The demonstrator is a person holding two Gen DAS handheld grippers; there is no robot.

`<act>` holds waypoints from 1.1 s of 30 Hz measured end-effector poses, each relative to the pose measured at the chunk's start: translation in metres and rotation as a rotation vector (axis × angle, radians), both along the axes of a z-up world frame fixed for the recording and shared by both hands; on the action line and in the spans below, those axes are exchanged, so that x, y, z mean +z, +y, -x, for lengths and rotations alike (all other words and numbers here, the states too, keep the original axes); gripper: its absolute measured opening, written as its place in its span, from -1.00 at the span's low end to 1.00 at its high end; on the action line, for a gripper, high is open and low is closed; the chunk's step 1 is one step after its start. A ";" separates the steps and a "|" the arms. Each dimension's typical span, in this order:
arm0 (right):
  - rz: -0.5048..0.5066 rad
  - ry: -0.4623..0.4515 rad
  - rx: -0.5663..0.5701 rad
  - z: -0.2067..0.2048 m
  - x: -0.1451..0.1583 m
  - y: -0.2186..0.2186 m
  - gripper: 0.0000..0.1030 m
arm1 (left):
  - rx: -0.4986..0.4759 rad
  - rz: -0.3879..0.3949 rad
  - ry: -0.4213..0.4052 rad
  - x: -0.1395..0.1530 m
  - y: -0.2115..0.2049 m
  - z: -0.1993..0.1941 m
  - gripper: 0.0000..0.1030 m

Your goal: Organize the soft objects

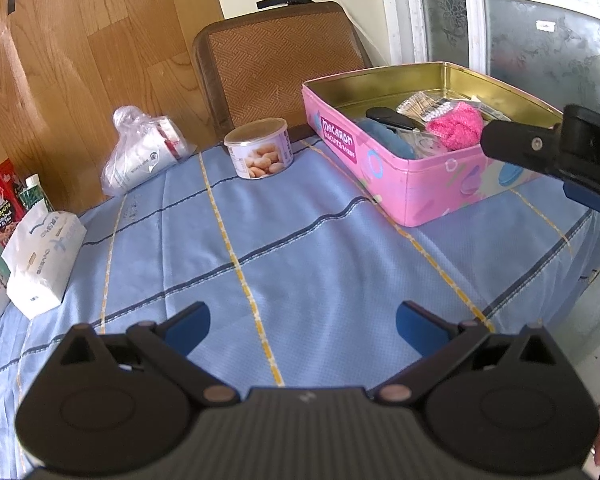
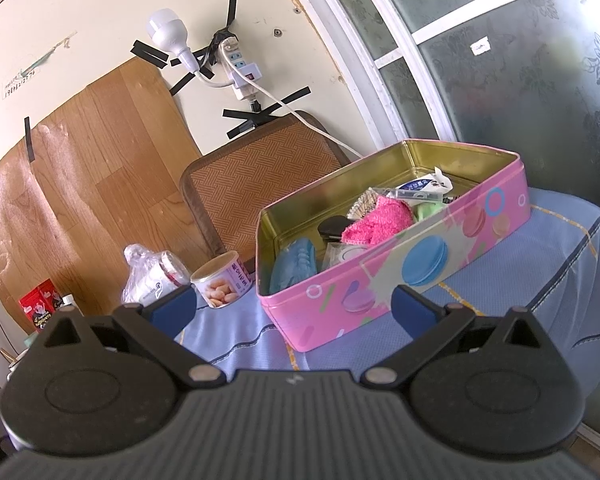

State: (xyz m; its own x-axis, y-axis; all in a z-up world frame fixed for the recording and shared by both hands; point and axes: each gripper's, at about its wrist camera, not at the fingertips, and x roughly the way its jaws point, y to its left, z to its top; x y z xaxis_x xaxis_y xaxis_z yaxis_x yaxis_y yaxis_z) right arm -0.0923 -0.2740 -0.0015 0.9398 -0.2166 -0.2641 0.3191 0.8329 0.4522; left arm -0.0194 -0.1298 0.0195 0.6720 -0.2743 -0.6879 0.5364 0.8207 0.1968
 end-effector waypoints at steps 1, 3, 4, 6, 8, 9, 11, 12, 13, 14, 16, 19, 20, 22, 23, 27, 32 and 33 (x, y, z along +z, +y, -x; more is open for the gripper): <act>0.000 0.001 -0.001 0.000 0.000 0.000 1.00 | -0.001 0.000 -0.001 0.000 0.000 0.000 0.99; -0.001 0.001 -0.001 0.000 0.000 0.000 1.00 | -0.003 -0.001 -0.004 0.000 0.000 0.000 0.99; -0.002 0.000 -0.002 0.000 0.000 0.000 1.00 | -0.004 -0.002 -0.004 0.000 0.000 0.000 0.99; -0.003 -0.002 -0.004 0.000 0.001 -0.001 1.00 | -0.006 -0.001 -0.004 0.000 0.000 0.001 0.99; -0.002 -0.004 -0.005 0.000 0.001 -0.001 1.00 | -0.006 -0.001 -0.004 0.001 0.000 0.002 0.99; -0.002 -0.004 -0.005 0.000 0.001 -0.001 1.00 | -0.005 -0.001 -0.005 0.001 0.000 0.001 0.99; -0.002 -0.004 -0.004 0.001 0.001 -0.001 1.00 | -0.006 0.001 -0.005 0.001 0.001 0.002 0.99; -0.002 -0.004 -0.004 0.001 0.001 -0.001 1.00 | -0.006 0.000 -0.004 0.001 0.001 0.002 0.99; -0.002 -0.004 -0.004 0.001 0.001 -0.001 1.00 | -0.006 0.000 -0.005 0.001 0.001 0.002 0.99; -0.003 -0.003 -0.005 0.001 0.001 -0.001 1.00 | -0.006 0.000 -0.005 0.001 0.000 0.002 0.99; -0.003 -0.004 -0.003 0.001 0.001 -0.002 1.00 | -0.008 -0.001 -0.005 0.001 0.000 0.002 0.99; -0.003 -0.004 -0.003 0.001 0.001 -0.002 1.00 | -0.012 0.000 -0.003 0.002 0.000 0.003 0.99; -0.003 -0.004 -0.003 0.001 0.001 -0.001 1.00 | -0.014 0.001 -0.001 0.002 0.000 0.003 0.99; -0.003 -0.003 -0.002 0.001 0.001 -0.002 1.00 | -0.016 0.001 0.003 0.002 0.000 0.004 0.99; -0.003 -0.003 -0.002 0.001 0.001 -0.002 1.00 | -0.017 0.001 0.004 0.002 0.000 0.004 0.99; -0.005 -0.002 0.000 0.001 0.001 -0.003 1.00 | -0.022 0.004 0.006 0.002 0.001 0.003 0.99; -0.005 -0.003 0.000 0.001 0.000 -0.003 1.00 | -0.028 0.006 0.009 0.002 0.001 0.003 0.99; -0.004 -0.003 0.000 0.001 0.000 -0.003 1.00 | -0.029 0.007 0.009 0.002 0.001 0.003 0.99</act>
State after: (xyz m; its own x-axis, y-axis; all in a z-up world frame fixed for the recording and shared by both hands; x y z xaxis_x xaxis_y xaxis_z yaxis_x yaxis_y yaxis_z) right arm -0.0931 -0.2766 -0.0013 0.9404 -0.2158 -0.2627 0.3182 0.8308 0.4566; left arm -0.0220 -0.1284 0.0210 0.6576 -0.2984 -0.6917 0.5621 0.8057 0.1867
